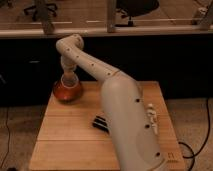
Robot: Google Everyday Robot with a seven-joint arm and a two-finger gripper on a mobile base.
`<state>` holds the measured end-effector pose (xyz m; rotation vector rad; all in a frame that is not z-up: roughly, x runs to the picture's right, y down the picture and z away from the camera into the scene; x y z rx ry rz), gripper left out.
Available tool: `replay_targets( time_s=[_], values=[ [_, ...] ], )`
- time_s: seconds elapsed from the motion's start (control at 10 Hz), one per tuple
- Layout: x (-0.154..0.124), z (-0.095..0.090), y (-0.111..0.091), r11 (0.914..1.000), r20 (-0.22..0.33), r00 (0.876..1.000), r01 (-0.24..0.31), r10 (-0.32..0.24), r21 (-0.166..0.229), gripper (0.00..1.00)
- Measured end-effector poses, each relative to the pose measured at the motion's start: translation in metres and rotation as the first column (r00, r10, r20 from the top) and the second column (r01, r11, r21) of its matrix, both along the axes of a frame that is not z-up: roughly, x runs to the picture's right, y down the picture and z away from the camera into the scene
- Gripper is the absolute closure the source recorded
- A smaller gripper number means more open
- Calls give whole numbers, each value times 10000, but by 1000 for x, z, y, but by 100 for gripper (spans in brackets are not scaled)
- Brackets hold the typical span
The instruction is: Place the ceramic cup in the ceramic bowl
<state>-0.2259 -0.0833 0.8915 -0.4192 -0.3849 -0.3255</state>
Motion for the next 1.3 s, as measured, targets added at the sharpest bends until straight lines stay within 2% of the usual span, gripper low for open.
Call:
replay_targets(
  time_s=[0.4, 0.8, 1.2, 1.3],
  values=[
    [10, 16, 6, 9988, -264, 9995, -182, 170, -462, 100],
    [10, 33, 21, 9948, -349, 9994, -68, 33, -1018, 100],
    [9, 39, 25, 9915, -325, 9995, 24, -67, -1297, 99],
    [8, 40, 26, 9900, -199, 9997, 142, -172, -1406, 93]
  ],
)
